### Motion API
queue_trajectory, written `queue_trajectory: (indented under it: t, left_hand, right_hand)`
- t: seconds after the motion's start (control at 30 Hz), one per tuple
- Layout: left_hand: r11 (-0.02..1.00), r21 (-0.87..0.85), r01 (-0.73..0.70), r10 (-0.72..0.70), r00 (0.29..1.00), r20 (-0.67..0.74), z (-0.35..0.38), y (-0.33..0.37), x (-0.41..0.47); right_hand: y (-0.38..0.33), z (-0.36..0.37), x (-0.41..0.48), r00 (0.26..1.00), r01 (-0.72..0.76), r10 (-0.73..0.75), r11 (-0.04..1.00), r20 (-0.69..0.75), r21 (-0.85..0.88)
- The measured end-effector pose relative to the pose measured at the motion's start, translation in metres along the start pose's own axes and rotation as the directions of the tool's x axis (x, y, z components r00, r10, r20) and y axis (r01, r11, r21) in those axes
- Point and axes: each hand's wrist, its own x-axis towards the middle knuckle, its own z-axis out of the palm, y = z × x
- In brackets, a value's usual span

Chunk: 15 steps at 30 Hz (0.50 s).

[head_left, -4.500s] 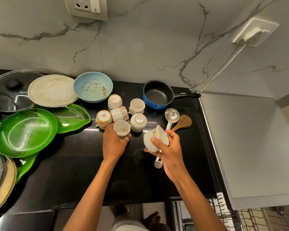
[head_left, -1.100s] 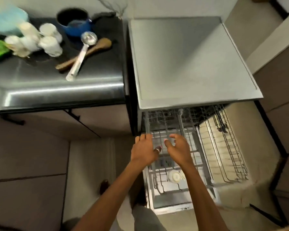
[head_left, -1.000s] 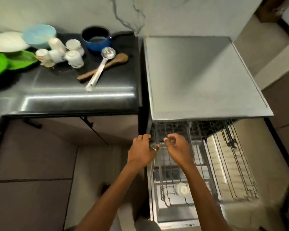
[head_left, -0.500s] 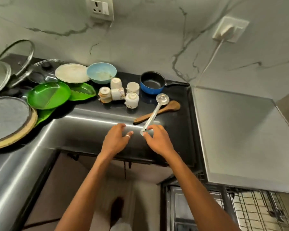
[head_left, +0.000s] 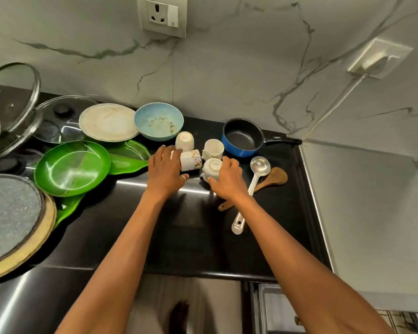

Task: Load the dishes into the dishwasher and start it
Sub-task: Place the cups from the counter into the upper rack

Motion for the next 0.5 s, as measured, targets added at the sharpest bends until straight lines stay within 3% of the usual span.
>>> queue_trajectory:
  t: [0.17, 0.27, 0.5]
  left_hand:
    - [0.984, 0.131, -0.122, 0.112, 0.99, 0.079, 0.013, -0.002, 0.029]
    - [0.98, 0.154, -0.122, 0.108, 0.989, 0.097, 0.019, -0.001, 0.037]
    - [0.976, 0.197, -0.098, 0.103, 0.994, -0.018, 0.028, 0.006, 0.046]
  right_hand:
    - [-0.01, 0.011, 0.029, 0.999, -0.044, 0.045, 0.998, 0.006, -0.052]
    - [-0.012, 0.019, 0.037, 0.998, -0.066, 0.067, 0.996, 0.006, -0.061]
    - [-0.007, 0.03, 0.043, 0.999, -0.022, 0.019, 0.998, -0.042, -0.058]
